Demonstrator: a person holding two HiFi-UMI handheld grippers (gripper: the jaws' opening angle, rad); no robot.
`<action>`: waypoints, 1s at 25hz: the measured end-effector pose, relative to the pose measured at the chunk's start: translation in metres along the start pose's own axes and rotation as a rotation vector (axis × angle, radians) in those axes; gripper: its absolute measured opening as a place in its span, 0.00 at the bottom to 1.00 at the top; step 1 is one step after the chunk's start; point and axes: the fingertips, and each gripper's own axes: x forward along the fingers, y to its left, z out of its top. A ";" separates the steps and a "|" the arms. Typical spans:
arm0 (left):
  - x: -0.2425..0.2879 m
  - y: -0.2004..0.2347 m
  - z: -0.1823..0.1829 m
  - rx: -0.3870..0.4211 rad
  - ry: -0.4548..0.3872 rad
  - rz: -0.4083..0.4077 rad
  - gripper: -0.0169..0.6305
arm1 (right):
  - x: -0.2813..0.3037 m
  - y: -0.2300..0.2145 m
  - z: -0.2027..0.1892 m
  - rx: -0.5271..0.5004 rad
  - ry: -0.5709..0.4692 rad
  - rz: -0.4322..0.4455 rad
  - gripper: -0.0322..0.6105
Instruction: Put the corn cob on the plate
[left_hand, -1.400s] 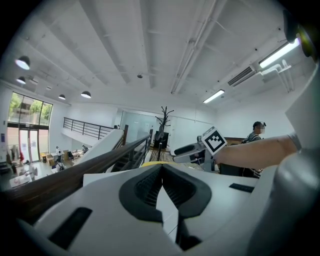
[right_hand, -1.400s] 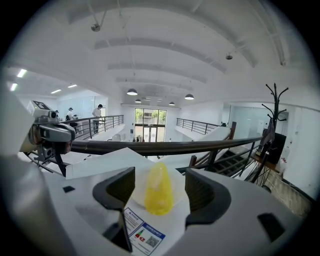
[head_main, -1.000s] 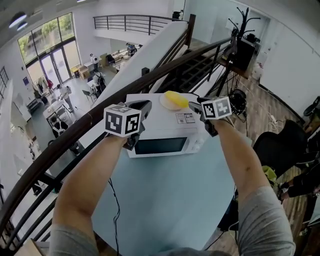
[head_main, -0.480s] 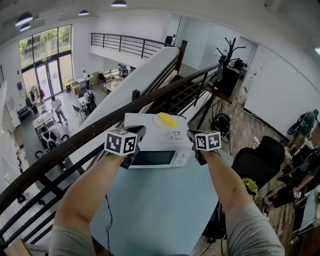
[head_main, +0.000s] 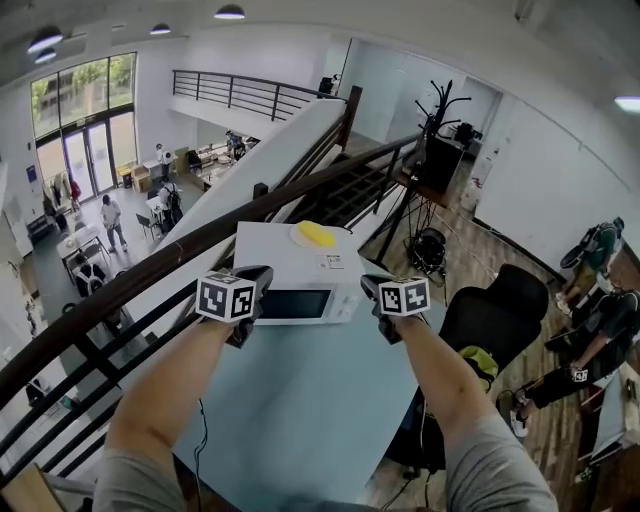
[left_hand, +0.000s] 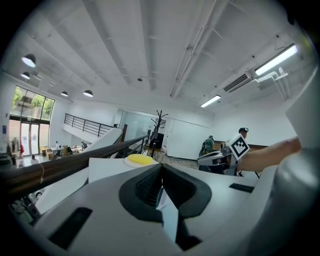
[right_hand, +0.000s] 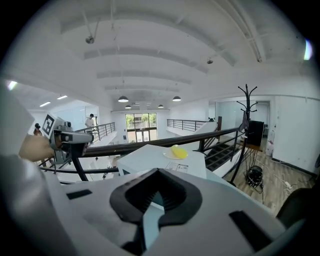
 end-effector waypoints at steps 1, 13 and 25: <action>-0.006 -0.007 -0.008 -0.013 0.008 0.010 0.05 | -0.008 0.005 -0.002 0.004 -0.001 0.012 0.08; -0.104 -0.113 -0.061 -0.111 -0.033 0.078 0.05 | -0.116 0.050 -0.069 -0.026 -0.019 0.156 0.08; -0.187 -0.223 -0.100 -0.074 -0.047 0.135 0.05 | -0.241 0.070 -0.099 -0.018 -0.108 0.177 0.08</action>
